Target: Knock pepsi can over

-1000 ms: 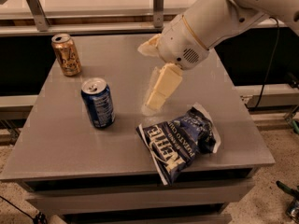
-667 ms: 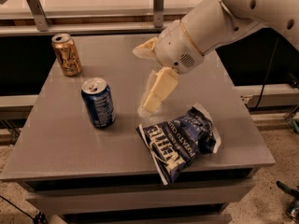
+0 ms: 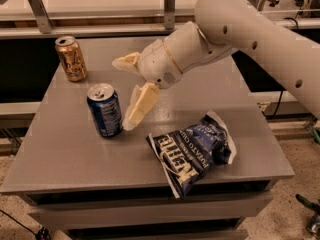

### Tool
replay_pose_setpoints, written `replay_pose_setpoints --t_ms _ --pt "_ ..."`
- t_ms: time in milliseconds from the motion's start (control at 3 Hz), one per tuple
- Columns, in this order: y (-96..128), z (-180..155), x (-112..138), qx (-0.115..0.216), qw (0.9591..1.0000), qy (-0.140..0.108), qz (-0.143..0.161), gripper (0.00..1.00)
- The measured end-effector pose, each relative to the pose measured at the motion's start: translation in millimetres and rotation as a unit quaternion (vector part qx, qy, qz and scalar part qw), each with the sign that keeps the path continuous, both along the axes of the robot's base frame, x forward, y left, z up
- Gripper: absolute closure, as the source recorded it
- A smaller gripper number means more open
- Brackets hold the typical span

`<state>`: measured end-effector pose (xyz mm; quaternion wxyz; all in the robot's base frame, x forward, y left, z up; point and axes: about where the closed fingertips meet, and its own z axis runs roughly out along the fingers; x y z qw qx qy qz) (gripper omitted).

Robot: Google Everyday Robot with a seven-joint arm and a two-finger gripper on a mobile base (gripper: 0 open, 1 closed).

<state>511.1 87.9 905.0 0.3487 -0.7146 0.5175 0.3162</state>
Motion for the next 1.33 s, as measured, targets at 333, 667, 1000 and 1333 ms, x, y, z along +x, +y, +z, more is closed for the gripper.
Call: replay_pose_setpoints --t_ms 333,667,1000,1333 --pt "22 -16 3 0.041 0.9988 0.01 0.024 0.0" --pt "35 -25 -1 0.066 0.9963 0.034 0.043 0.0" --pt "42 -31 -8 0.093 0.9923 0.055 0.06 0.0" --pt "46 -37 -15 0.123 0.9868 0.075 0.073 0.0"
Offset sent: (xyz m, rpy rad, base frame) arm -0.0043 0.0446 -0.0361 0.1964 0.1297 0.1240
